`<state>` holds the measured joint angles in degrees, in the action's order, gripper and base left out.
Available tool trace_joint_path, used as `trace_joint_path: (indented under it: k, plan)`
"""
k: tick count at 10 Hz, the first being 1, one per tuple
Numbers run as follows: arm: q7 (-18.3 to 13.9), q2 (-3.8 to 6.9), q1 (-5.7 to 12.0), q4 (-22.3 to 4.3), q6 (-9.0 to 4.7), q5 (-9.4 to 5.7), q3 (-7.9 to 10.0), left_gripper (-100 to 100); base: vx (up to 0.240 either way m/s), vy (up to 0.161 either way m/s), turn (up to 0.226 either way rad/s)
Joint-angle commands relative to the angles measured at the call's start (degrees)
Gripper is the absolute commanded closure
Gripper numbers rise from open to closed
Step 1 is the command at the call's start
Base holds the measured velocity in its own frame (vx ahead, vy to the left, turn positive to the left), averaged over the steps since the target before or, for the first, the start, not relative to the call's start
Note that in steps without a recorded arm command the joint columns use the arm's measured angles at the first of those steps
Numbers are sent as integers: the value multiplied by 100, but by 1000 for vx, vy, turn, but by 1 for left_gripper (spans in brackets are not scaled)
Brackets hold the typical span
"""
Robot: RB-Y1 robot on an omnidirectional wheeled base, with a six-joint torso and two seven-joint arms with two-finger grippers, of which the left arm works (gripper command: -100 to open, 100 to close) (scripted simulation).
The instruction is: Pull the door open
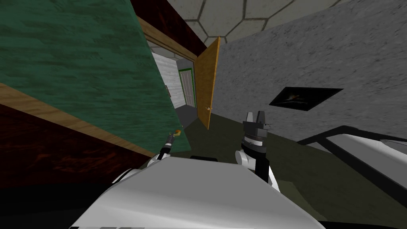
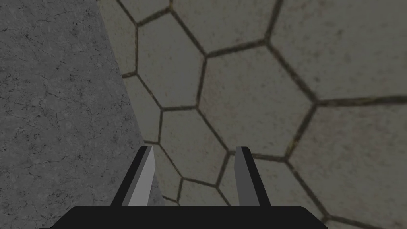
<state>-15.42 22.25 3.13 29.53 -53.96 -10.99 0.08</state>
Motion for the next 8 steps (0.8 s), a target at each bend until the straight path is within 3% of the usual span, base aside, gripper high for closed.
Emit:
trace_joint_path:
  k: [1, 8]
  plan:
    - [-5, -39, -35, 33, -5, 25, -34, 100, -187, 40, -119]
    - [-89, -36, 19, -80, -118, 92, -86, 100, -206, 63, -180]
